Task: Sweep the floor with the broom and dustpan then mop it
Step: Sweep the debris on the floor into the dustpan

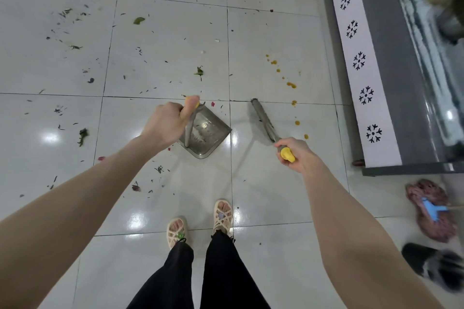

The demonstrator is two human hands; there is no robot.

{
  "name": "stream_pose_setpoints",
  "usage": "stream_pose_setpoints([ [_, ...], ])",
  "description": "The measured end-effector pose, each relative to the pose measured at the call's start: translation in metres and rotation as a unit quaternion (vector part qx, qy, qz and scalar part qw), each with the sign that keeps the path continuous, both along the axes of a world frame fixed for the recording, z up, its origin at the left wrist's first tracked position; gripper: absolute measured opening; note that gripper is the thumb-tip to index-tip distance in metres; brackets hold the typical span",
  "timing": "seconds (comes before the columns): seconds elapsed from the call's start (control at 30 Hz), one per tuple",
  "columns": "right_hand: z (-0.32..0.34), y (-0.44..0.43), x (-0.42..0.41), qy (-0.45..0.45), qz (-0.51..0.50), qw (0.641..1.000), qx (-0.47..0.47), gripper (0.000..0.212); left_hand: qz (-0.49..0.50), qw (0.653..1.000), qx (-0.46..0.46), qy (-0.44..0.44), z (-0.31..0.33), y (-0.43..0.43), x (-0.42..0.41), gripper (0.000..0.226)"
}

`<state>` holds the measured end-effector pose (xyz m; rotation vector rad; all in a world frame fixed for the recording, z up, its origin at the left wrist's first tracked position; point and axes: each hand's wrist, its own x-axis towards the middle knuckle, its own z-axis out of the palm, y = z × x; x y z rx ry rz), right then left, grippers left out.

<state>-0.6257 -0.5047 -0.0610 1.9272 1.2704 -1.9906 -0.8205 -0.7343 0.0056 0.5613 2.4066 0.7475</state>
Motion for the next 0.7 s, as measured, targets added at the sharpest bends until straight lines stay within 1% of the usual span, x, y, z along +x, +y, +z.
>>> stream_pose_setpoints([
  [0.17,-0.01,0.009,0.004,-0.036,0.004,0.999,0.026,0.016,0.003,1.0,0.008,0.001,-0.005,0.009,-0.003,0.083],
  [0.27,-0.018,0.004,0.008,-0.047,0.008,0.999,0.007,0.017,0.009,1.0,0.013,-0.004,0.001,0.018,0.0,0.07],
  [0.37,-0.02,-0.007,0.009,-0.043,0.017,0.999,-0.026,0.015,0.003,1.0,0.011,-0.011,0.001,0.022,0.004,0.072],
  [0.5,-0.012,-0.012,0.002,-0.035,0.064,0.996,-0.044,0.016,-0.003,1.0,0.003,-0.009,-0.003,0.019,0.006,0.08],
  [0.57,-0.006,-0.008,-0.001,-0.024,0.06,0.997,-0.045,0.014,-0.003,1.0,0.004,-0.007,-0.003,0.017,0.006,0.084],
  [0.7,0.003,-0.004,0.005,-0.018,0.027,0.999,-0.022,0.015,-0.017,1.0,0.0,-0.009,-0.002,0.015,0.009,0.077],
])
